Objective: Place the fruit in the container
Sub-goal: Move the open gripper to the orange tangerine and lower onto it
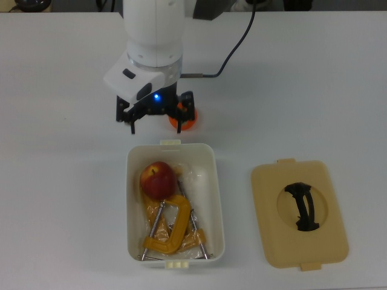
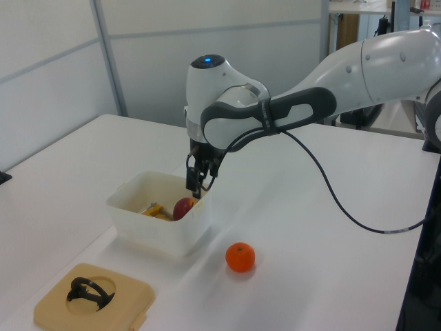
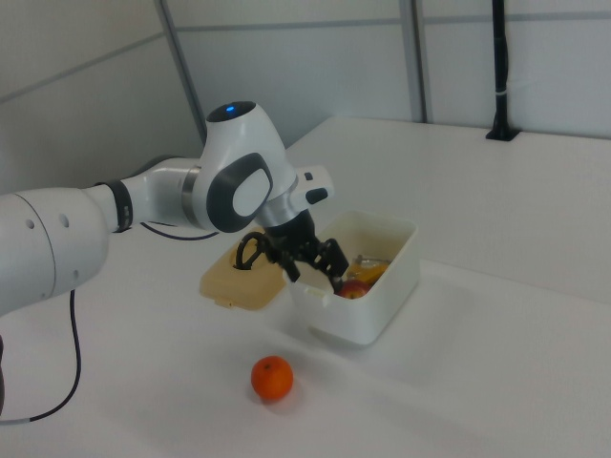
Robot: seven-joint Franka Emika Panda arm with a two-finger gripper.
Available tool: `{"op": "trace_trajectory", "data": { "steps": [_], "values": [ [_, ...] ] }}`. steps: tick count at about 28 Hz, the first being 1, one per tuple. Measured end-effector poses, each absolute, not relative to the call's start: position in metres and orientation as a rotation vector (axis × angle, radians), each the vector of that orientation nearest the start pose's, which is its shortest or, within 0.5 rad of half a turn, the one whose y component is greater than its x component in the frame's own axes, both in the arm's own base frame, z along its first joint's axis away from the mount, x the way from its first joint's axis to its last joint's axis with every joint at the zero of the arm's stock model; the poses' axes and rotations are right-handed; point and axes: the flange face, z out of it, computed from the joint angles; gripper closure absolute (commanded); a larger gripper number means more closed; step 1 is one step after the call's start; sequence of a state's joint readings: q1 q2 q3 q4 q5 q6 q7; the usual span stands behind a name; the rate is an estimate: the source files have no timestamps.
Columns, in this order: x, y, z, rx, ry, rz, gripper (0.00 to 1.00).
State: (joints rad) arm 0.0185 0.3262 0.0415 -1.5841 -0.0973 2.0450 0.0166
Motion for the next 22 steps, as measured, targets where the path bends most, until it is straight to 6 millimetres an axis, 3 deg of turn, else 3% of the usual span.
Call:
{"op": "trace_trajectory", "data": {
  "steps": [5, 14, 22],
  "values": [
    [0.656, 0.041, 0.452, -3.188, -0.177, -0.031, 0.0],
    [0.633, 0.067, 0.396, -3.17, -0.261, 0.178, 0.0],
    [0.621, 0.083, 0.364, -3.162, -0.309, 0.279, 0.0]
  ]
}}
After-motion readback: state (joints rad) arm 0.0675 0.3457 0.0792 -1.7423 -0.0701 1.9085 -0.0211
